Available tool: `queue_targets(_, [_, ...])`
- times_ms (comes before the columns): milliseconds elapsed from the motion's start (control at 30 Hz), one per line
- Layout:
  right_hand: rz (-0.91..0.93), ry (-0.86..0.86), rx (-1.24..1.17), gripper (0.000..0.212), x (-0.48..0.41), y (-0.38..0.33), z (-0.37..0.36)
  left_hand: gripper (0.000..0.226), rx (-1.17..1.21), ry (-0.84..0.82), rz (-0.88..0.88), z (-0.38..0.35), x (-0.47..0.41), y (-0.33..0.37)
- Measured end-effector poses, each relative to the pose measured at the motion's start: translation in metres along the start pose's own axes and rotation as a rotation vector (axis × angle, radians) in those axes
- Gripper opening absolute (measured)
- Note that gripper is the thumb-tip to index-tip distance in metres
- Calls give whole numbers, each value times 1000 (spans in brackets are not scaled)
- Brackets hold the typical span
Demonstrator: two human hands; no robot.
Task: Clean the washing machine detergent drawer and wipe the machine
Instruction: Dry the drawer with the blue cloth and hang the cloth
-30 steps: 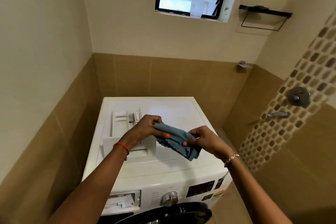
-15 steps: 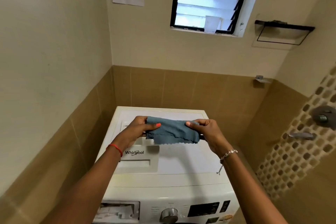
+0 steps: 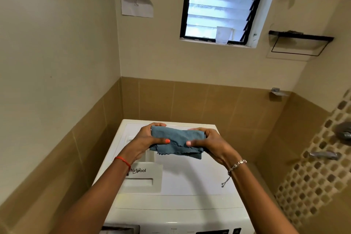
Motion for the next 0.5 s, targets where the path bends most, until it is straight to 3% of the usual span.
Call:
queue_targets(100, [-75,12,21,36,0,7,13,44,142,-19,90,1,0,-7])
queue_targets(267, [-134,74,-183,31,7,6,29,14,383,-124,160,-29,0,-1])
queue_targets(500, [-142,222,-204,28,73,-13,96,20,305,-323,147,-116,-6,27])
Point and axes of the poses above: each hand's wrist, its own x-axis away from the middle knuckle, its own z-axis out of the back of the hand, y = z × x, the point moved 6 cm from there along -x, towards the middle knuckle, and after that the axes turned 6 degrees about -x, right-handed, at the moved point
